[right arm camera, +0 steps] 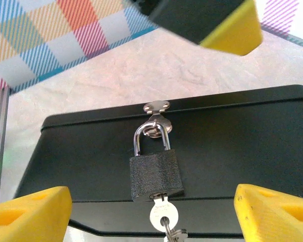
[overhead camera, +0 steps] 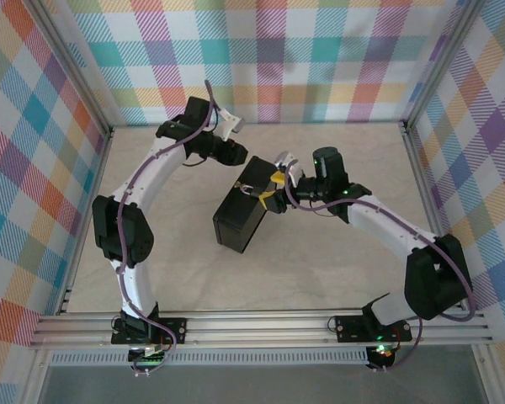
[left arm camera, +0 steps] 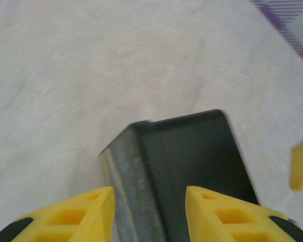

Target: Unlock the padlock with the key

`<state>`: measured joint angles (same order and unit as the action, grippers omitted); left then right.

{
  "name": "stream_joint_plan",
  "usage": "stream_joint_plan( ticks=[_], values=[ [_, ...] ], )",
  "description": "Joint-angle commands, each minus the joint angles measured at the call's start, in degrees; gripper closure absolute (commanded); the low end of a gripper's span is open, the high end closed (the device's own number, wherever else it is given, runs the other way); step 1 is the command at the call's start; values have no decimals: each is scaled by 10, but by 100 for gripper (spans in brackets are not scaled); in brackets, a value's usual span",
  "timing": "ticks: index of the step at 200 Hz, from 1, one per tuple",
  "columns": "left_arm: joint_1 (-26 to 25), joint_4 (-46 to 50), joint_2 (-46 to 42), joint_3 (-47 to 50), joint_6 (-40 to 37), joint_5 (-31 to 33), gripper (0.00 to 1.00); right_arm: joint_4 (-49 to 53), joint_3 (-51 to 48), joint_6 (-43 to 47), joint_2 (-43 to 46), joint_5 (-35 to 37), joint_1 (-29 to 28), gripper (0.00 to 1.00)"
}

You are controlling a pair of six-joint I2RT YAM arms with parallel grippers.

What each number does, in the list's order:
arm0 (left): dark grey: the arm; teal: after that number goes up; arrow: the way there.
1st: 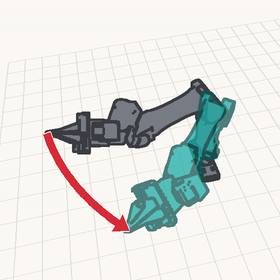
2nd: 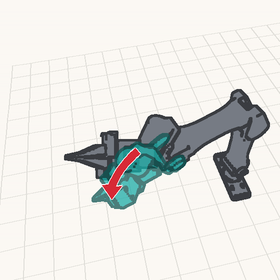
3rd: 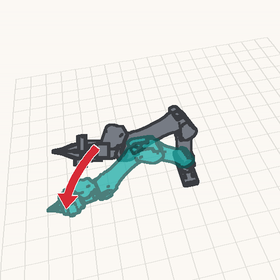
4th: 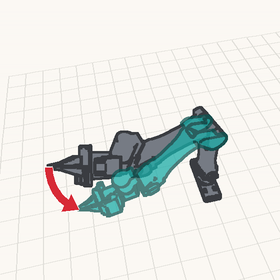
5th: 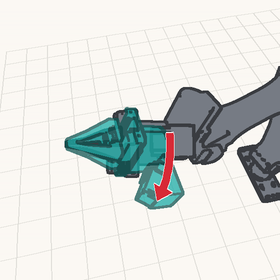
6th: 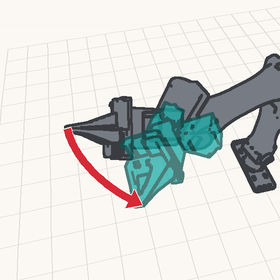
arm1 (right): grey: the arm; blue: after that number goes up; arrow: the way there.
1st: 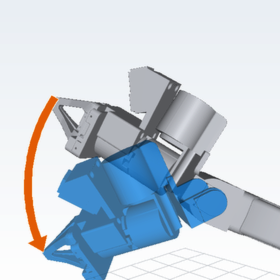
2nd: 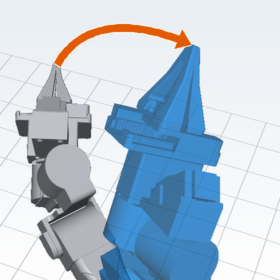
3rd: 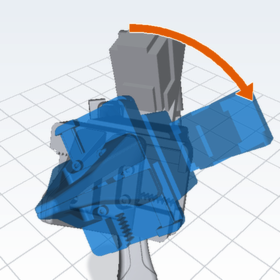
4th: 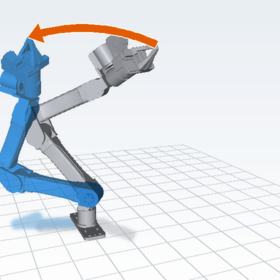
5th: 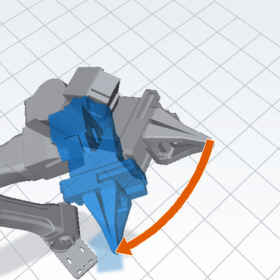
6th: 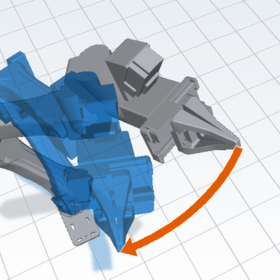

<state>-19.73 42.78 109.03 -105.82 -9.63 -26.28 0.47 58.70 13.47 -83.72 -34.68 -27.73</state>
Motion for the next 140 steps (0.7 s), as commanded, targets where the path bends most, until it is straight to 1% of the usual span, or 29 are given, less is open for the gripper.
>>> stream_joint_plan(
  ticks=[1, 21, 32, 48, 60, 87, 103, 109, 116, 129, 140],
  values=[
    [5, -8, -56, 57, 186, 149, 59, 1, 36, 132, -25, -57, -3, 19],
    [5, -15, -107, 120, 212, 213, 59, 39, 69, 173, -48, -76, -3, 24],
    [5, -12, -132, 141, 221, 228, 58, 47, 82, 183, -58, -73, -3, 26],
    [5, -7, -161, 170, 227, 211, 58, 62, 97, 197, -69, -78, -3, 28],
    [4, -12, -180, 195, 233, 189, 58, 83, 112, 208, -79, -85, -3, 32],
    [-6, -20, -206, 241, 238, 146, 58, 108, 121, 232, -93, -91, -4, 36],
    [-14, -18, -214, 254, 228, 128, 58, 123, 124, 246, -97, -100, -6, 45],
    [-17, -17, -216, 258, 227, 123, 58, 129, 126, 250, -98, -101, -6, 47],
    [-21, -18, -219, 262, 227, 121, 58, 131, 127, 250, -100, -101, -6, 47],
    [-30, -16, -222, 268, 221, 121, 58, 131, 128, 250, -103, -92, -7, 42],
    [-37, -15, -223, 270, 219, 123, 58, 132, 129, 252, -105, -85, -8, 41]
  ],
)
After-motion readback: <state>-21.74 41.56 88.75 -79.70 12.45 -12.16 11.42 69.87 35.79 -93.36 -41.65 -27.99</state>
